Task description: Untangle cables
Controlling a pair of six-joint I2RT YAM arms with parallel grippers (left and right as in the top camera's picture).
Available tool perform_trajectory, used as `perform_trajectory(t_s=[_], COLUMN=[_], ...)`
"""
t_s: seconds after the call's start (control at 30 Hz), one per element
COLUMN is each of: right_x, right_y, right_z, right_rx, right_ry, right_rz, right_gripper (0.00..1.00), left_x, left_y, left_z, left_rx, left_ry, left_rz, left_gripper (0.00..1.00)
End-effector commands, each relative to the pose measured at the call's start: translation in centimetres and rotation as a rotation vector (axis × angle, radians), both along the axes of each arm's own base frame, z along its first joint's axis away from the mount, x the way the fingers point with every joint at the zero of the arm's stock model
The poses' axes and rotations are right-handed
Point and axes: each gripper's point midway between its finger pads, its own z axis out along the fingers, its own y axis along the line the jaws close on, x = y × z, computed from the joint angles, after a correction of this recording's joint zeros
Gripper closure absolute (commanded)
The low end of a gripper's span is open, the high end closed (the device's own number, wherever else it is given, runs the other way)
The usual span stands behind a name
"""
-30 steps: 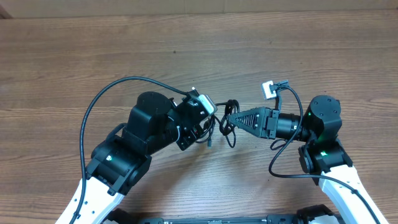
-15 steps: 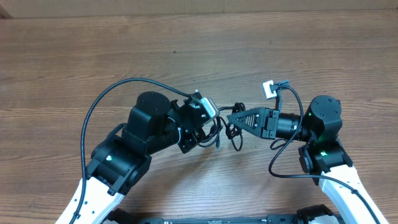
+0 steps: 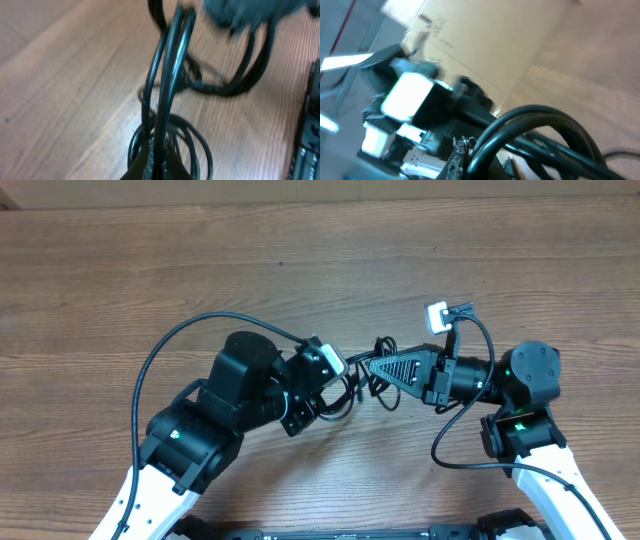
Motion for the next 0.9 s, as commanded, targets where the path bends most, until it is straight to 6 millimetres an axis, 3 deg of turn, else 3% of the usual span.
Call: perform_trajectory(t_s=[0.0, 0.5, 0.87], right_x=[-0.2, 0.1, 2.3], right_y=[-0.1, -1.1, -3.8], right_z=[2.3, 6.6, 7.0], right_rx=[0.040, 0.163, 0.177], right_ry=[-0.076, -0.205, -0.196], right_rz=[-0.010, -0.101, -0.224], right_gripper=[0.96, 0.96, 0.96], left_x=[-0.5, -2.3, -2.4], left_y=[0.3, 1.9, 3.2], left_z=[-0.3, -2.8, -3.8], left_rx=[0.011, 0.106, 0.173], left_ry=[0.044, 0.155, 0.175], left_rz=[0.021, 0.038, 0.080], left_gripper=[0.96, 0.96, 0.96])
